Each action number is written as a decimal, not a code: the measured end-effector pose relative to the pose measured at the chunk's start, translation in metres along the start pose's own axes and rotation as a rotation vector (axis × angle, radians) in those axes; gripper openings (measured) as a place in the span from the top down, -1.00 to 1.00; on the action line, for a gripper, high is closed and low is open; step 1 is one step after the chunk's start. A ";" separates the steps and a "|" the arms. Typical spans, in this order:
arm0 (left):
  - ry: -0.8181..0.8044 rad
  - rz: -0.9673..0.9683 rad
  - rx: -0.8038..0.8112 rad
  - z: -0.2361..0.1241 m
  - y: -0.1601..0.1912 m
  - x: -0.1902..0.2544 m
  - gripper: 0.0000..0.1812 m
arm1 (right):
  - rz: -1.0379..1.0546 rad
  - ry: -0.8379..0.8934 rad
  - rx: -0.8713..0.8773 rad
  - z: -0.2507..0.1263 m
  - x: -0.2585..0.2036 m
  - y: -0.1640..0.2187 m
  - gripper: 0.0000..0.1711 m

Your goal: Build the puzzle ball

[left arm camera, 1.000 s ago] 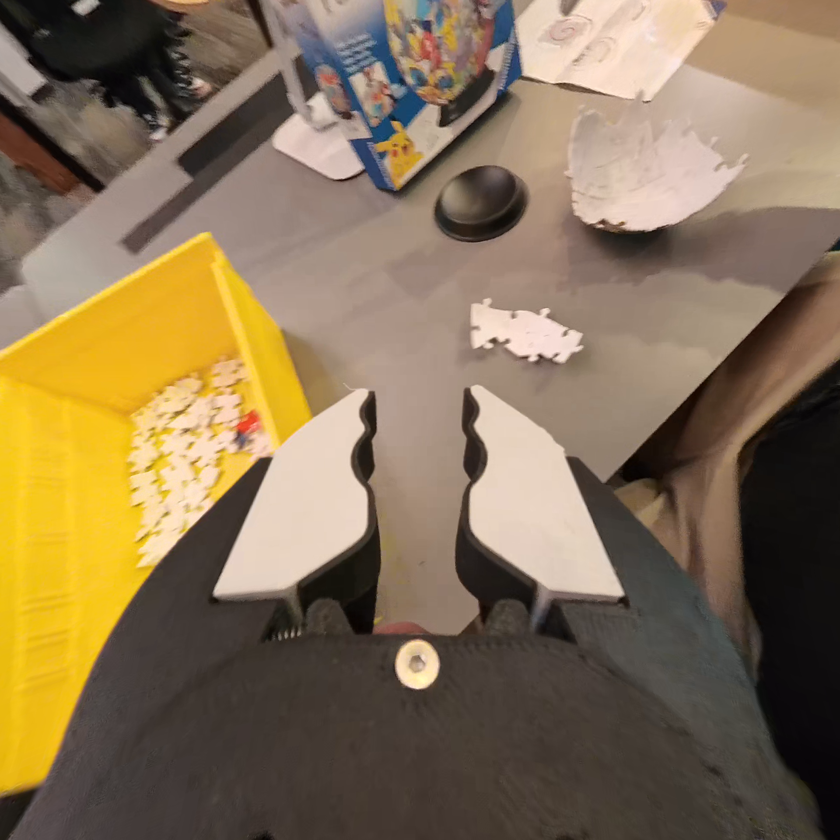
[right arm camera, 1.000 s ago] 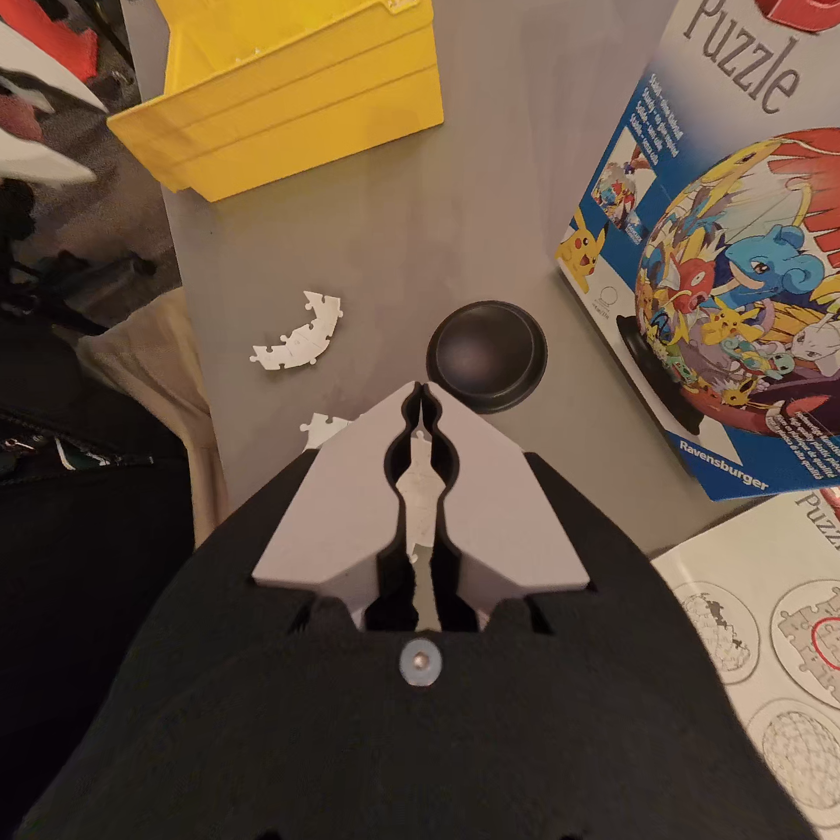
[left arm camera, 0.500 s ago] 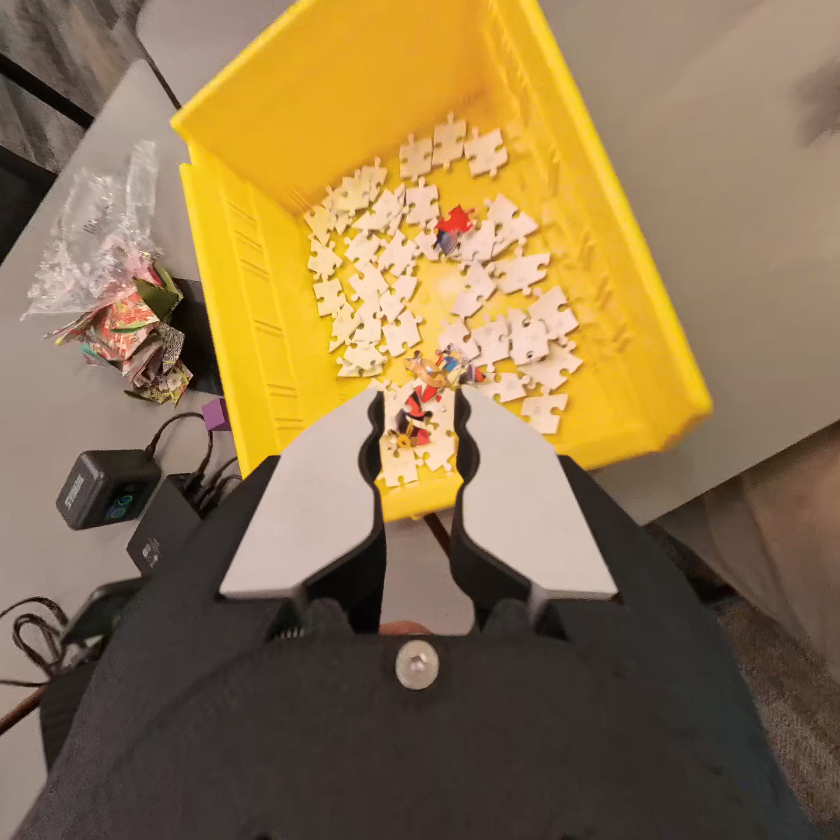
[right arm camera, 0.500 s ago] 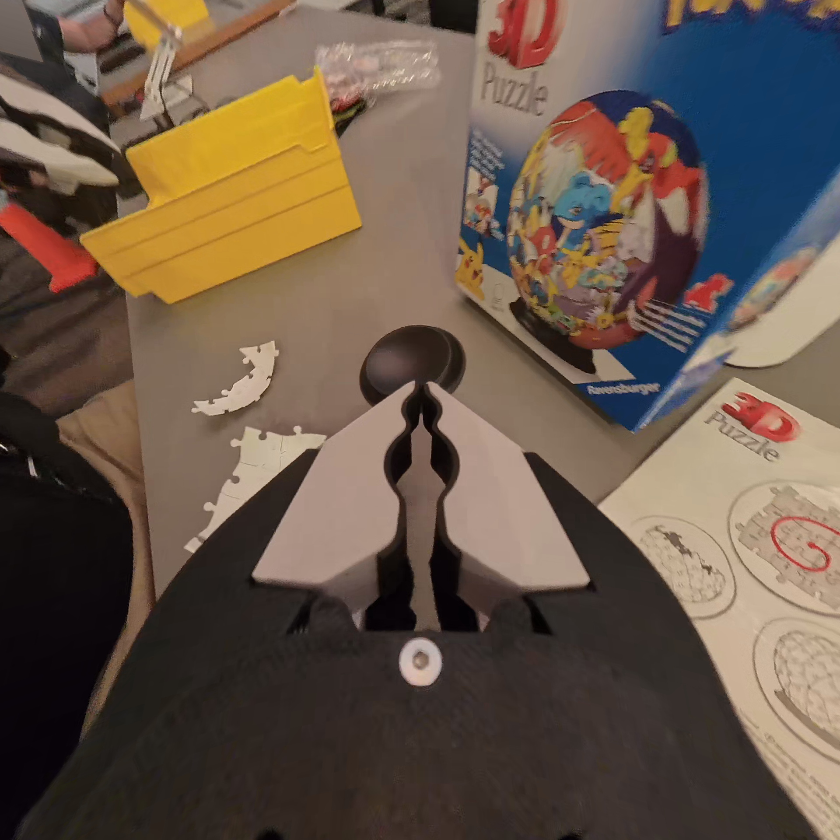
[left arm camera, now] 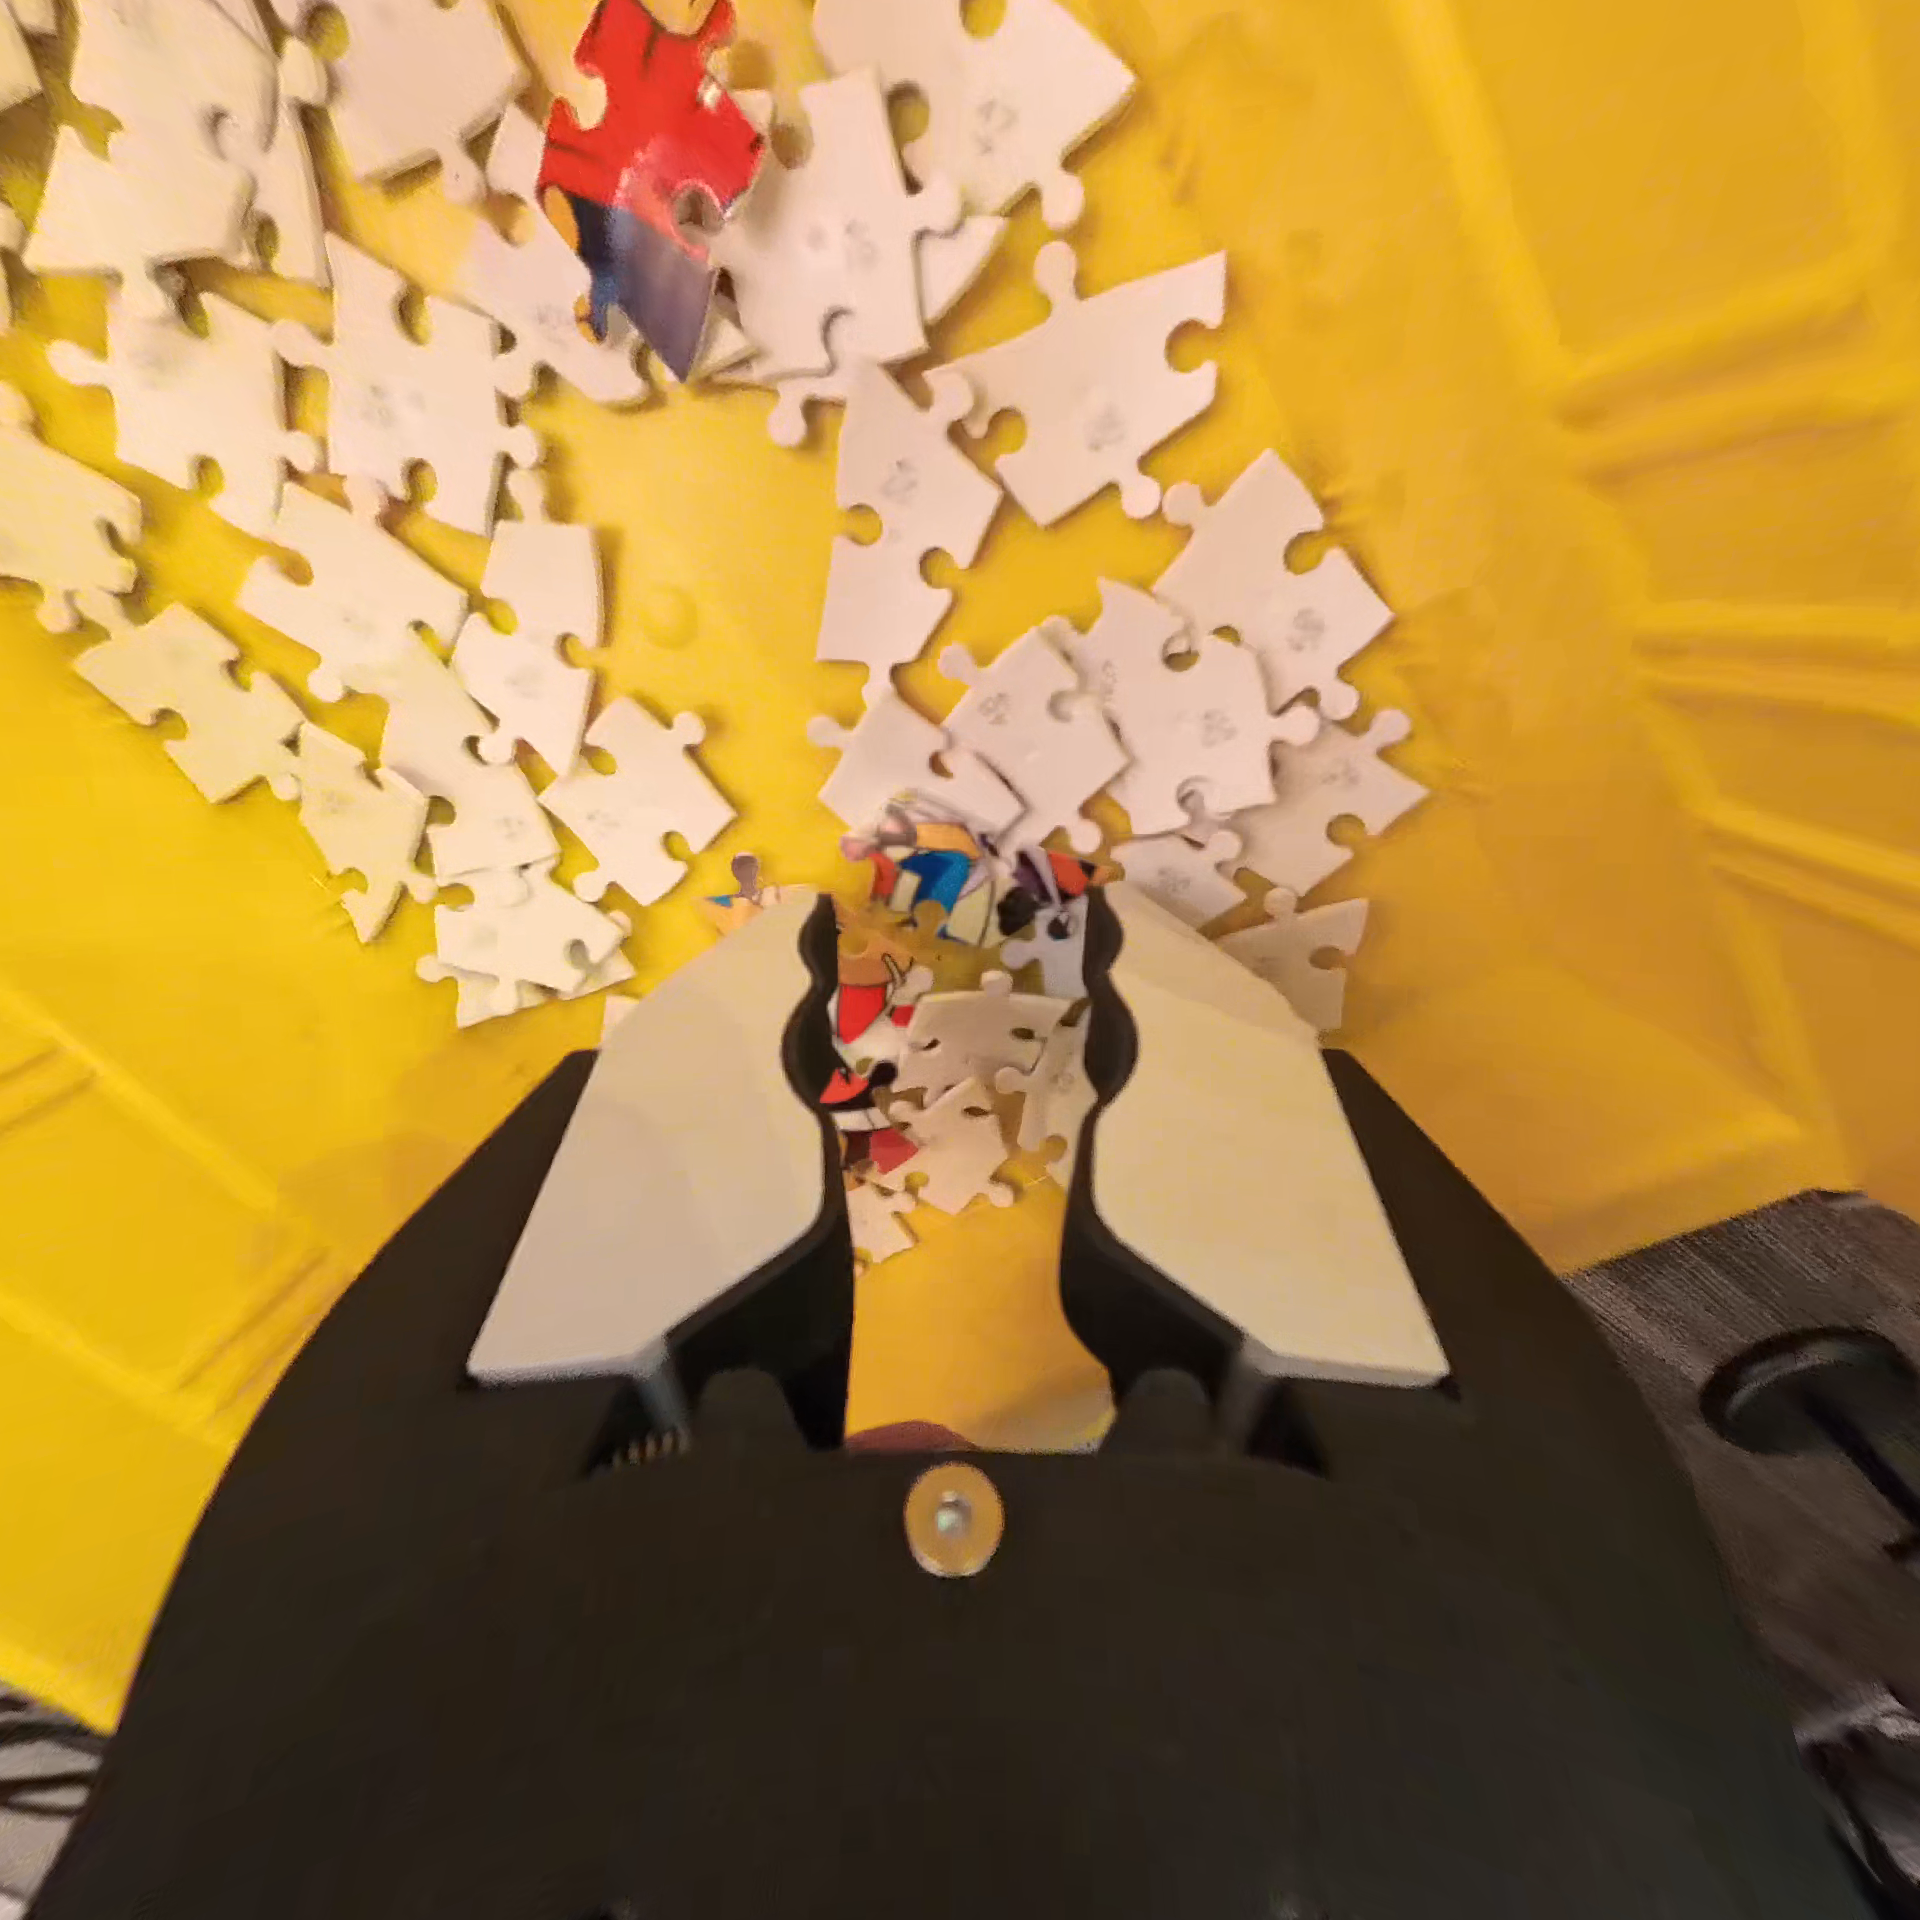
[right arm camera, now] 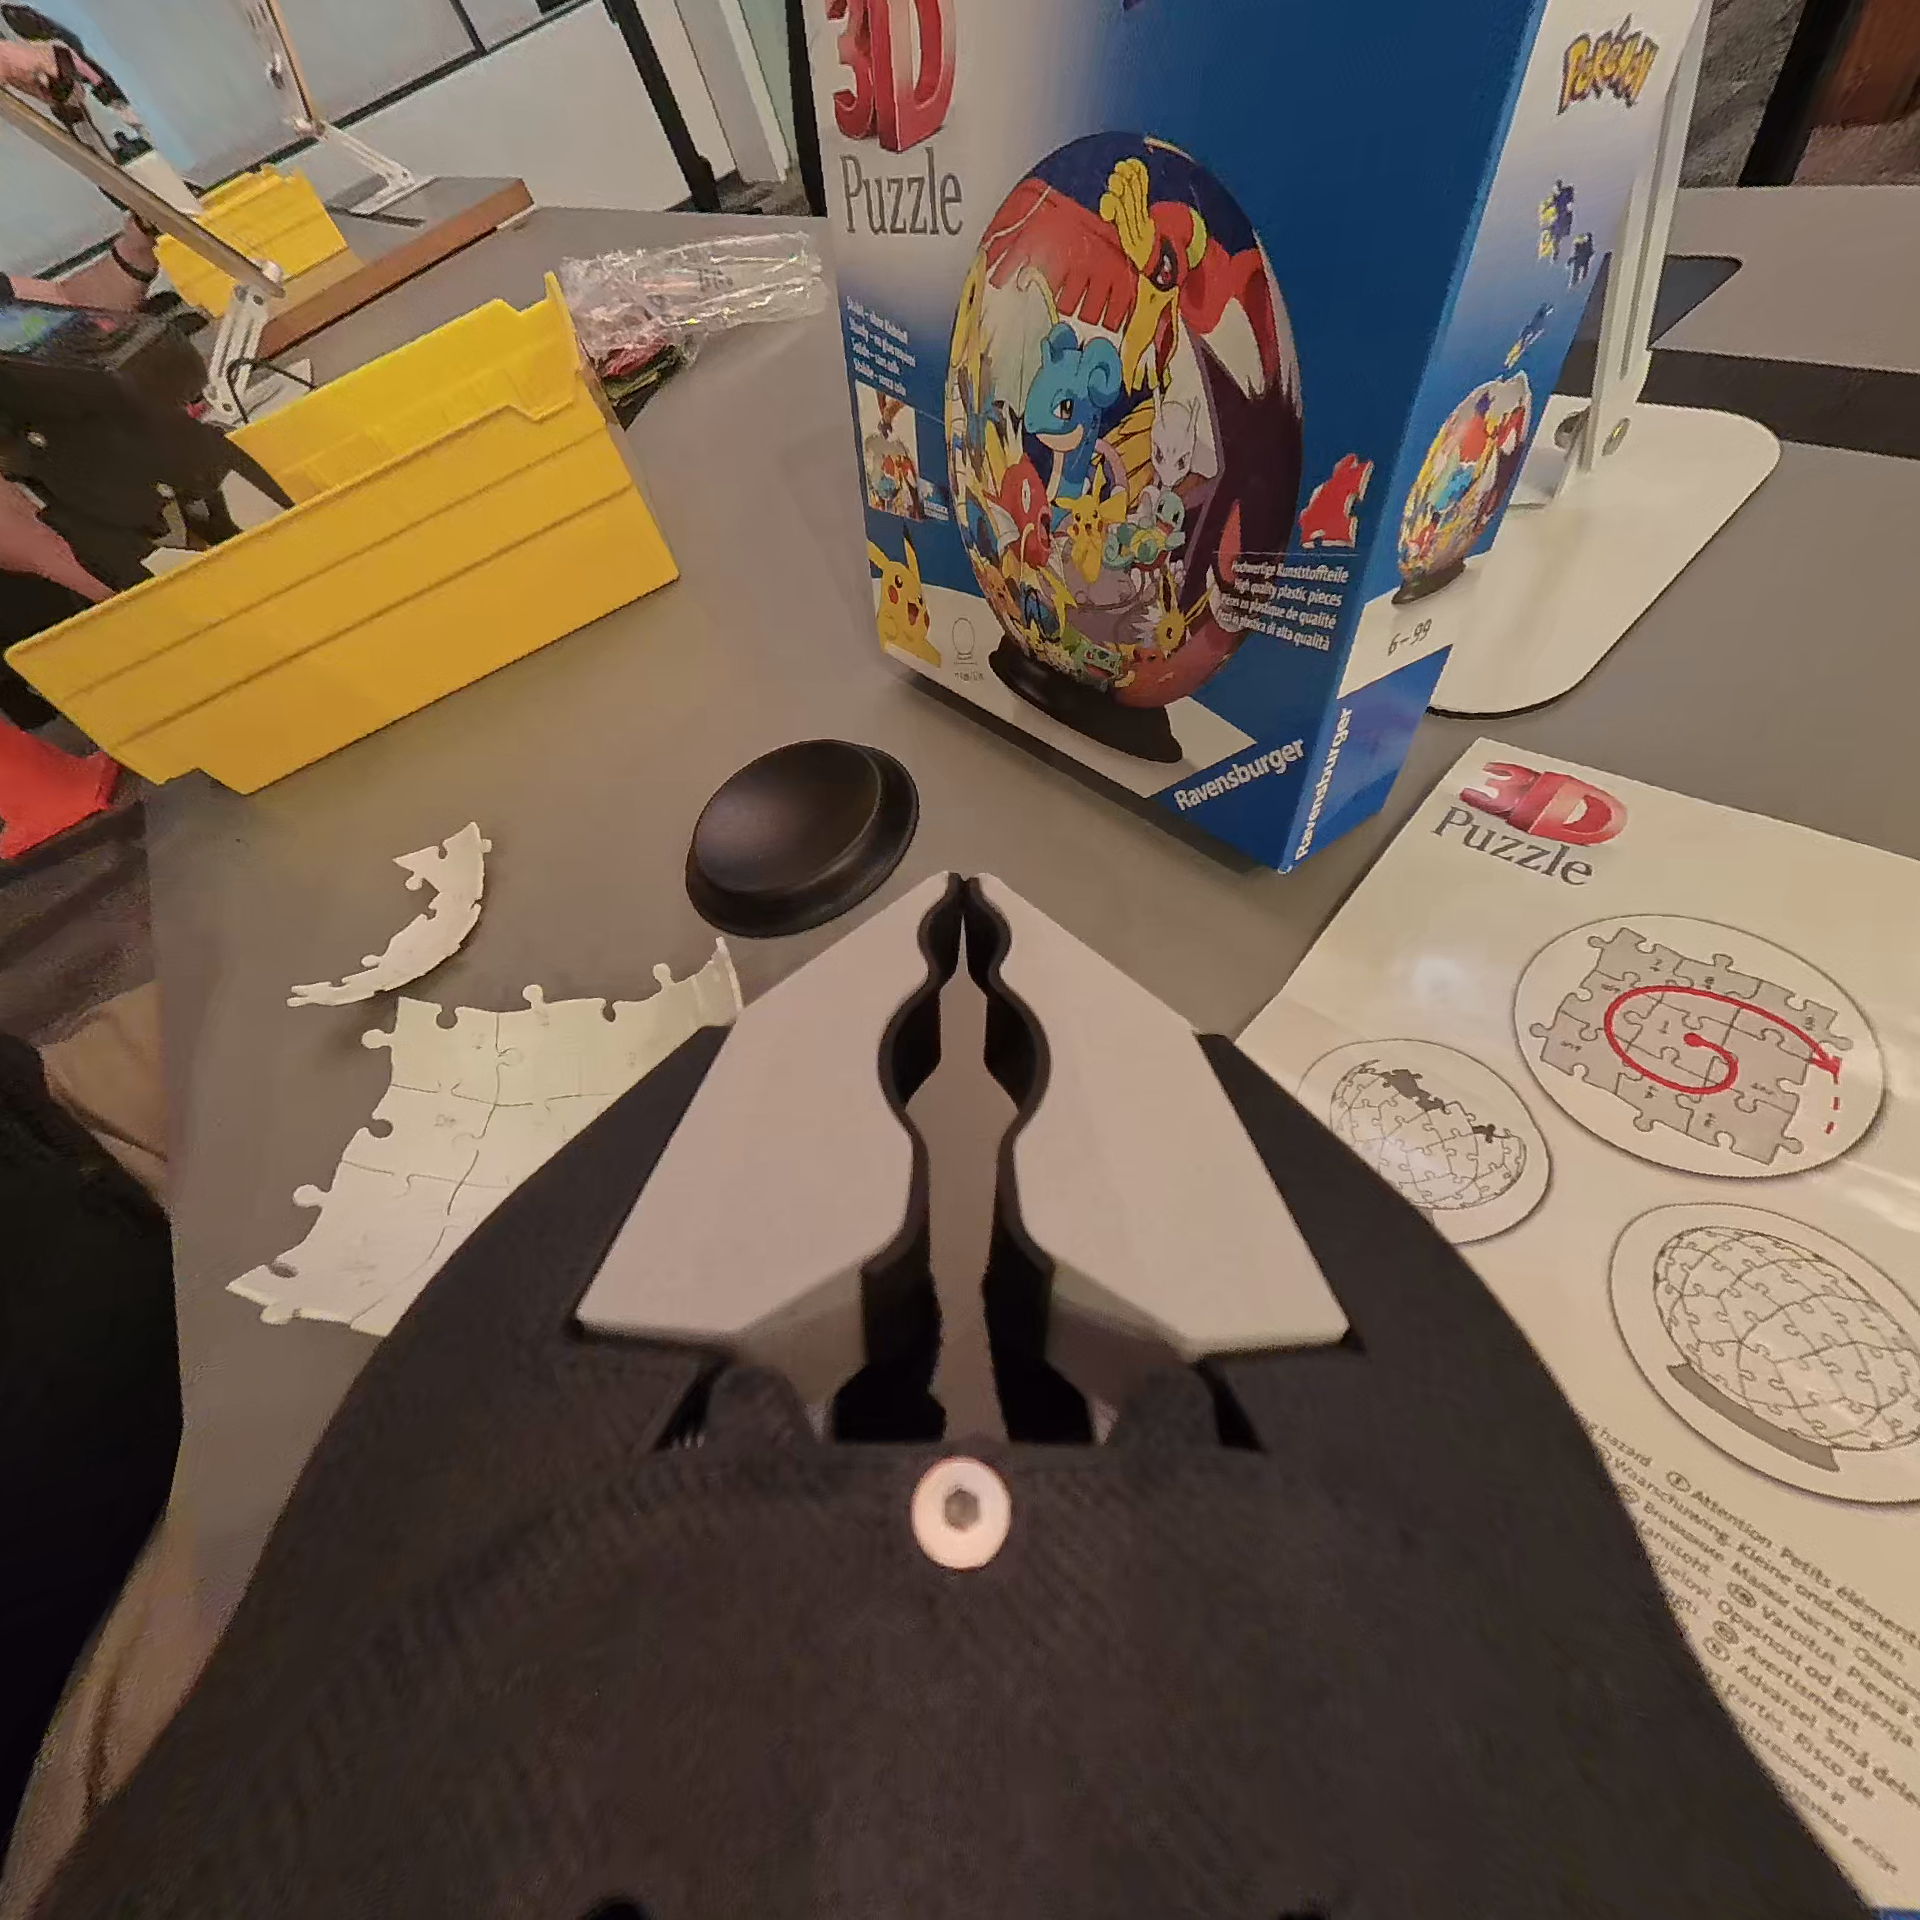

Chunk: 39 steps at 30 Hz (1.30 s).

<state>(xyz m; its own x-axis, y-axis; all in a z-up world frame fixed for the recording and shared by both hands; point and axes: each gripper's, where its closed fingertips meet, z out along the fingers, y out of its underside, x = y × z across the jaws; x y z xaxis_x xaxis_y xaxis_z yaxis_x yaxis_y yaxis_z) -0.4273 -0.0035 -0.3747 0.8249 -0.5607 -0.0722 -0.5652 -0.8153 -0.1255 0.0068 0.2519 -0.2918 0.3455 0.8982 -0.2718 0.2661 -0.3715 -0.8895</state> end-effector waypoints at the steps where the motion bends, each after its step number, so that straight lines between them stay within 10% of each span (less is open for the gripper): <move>1: 0.037 -0.008 -0.006 0.001 0.000 0.003 0.57 | 0.001 0.002 0.003 0.000 0.001 0.000 1.00; 14: 0.023 -0.115 0.215 -0.009 -0.019 -0.020 0.60 | 0.056 0.006 0.015 0.001 0.016 0.013 1.00; 26: 0.650 -0.301 1.348 -0.159 -0.067 -0.011 0.60 | 0.068 0.004 0.010 0.004 0.019 0.017 1.00; 39: 0.711 -0.236 1.453 -0.183 -0.057 -0.009 0.60 | 0.081 -0.005 0.011 0.003 0.020 0.020 1.00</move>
<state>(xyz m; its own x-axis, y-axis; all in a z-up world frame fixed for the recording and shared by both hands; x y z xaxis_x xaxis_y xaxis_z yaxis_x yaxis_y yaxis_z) -0.4046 0.0211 -0.1864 0.4830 -0.7357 0.4748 0.3896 -0.3051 -0.8690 0.0163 0.2634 -0.3158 0.3607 0.8666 -0.3448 0.2280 -0.4404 -0.8684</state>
